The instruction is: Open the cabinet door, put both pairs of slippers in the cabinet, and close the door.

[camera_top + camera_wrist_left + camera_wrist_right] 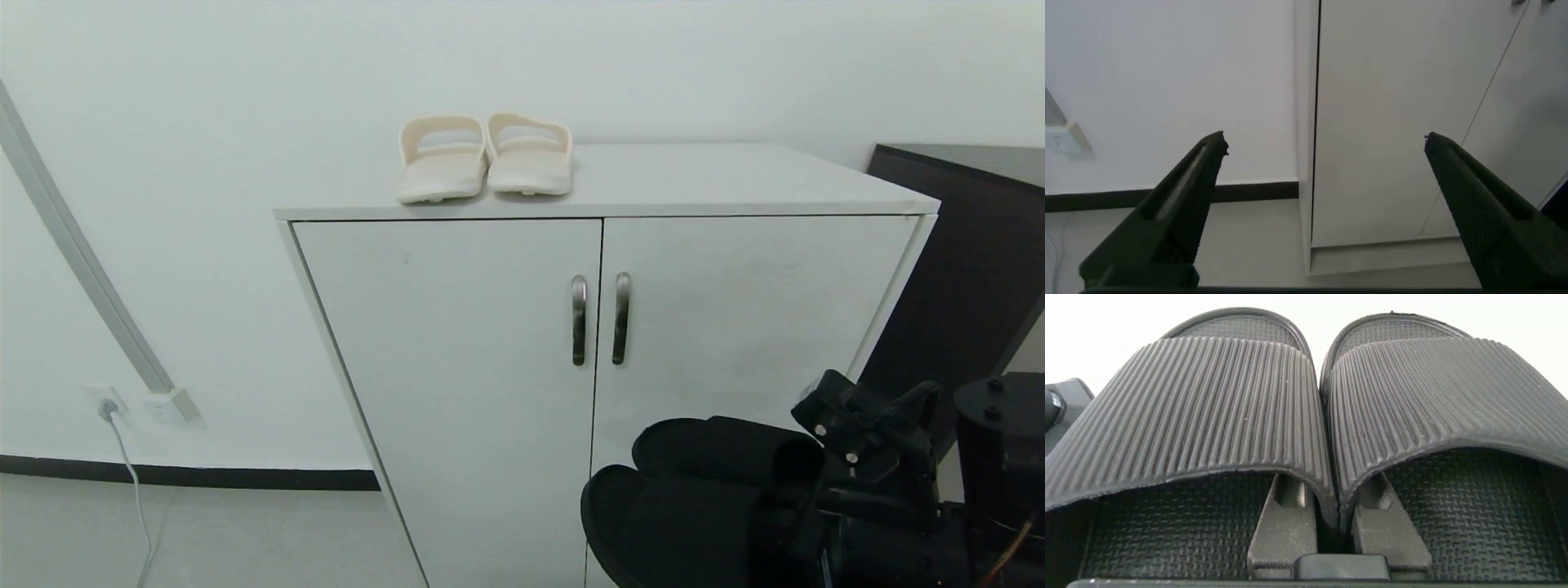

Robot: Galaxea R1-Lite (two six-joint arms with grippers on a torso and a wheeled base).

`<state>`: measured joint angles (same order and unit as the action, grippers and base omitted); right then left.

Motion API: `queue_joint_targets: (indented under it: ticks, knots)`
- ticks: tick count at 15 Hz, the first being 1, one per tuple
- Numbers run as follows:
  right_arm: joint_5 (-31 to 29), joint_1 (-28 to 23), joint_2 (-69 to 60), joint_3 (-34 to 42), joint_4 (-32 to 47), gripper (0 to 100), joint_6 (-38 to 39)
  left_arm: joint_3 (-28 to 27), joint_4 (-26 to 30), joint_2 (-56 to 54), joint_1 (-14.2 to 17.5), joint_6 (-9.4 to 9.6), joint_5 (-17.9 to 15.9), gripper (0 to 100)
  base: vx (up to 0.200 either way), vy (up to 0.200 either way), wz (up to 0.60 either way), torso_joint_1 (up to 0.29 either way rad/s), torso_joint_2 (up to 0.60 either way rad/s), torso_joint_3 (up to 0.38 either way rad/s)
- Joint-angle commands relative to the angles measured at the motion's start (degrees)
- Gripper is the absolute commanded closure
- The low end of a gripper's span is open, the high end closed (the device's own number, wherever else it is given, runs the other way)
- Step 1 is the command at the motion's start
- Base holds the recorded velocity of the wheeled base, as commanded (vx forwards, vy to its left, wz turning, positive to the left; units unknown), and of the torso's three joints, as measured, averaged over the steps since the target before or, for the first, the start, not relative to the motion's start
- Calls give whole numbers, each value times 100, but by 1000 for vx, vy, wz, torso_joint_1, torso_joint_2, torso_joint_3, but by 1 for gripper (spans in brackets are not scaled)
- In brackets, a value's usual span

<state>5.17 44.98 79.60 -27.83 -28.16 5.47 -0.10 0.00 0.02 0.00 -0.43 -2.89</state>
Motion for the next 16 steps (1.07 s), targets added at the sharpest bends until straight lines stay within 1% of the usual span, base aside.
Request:
queue_joint_targets:
  ticks: [1, 3, 7, 10, 11, 12, 13, 14, 15, 16]
  knots:
    - [2, 2, 20, 15, -5, 100, -2, 1, 0, 6, 0, -1, -1, 0, 0, 0, 0, -36, 437, 388]
    - [2, 10, 20, 23, -5, 100, -2, 1, 0, 6, 0, -1, -1, 0, 0, 0, 0, -15, 361, 322]
    - [10, 10, 38, 23, -5, 100, -2, 1, 0, -2, 0, -1, -10, 0, 0, 0, 0, 0, 0, 0]
    - [2, 2, 46, 50, -14, 100, -11, -87, -9, 6, 0, -1, 60, 0, 0, 0, 0, 0, 0, 0]
    - [10, 2, 20, 59, -5, 100, -11, -553, 44, 138, 0, -107, 87, 0, 0, 0, 0, -22, 80, 124]
    - [10, 10, 2, 59, -5, 100, -29, -1115, 334, 542, -26, -265, 16, 0, 0, 0, 0, -17, 188, 124]
    - [10, 19, 20, 59, -5, 100, -90, -1309, 457, 982, -44, -256, -221, 0, 0, 0, 0, 2, 115, 76]
    - [10, 37, 46, 76, -5, 100, -125, -1353, 422, 1474, -44, -256, -634, 0, 0, 0, 0, -2, 66, 41]
    - [10, 54, 55, 94, -5, 100, -152, -1309, 220, 1966, -44, -265, -1029, 0, 0, 0, 0, 0, 0, 0]
    - [10, 72, 55, 94, -5, 100, -152, -1265, -123, 2467, -44, -265, -1355, 0, 0, 0, 0, 0, 0, 0]
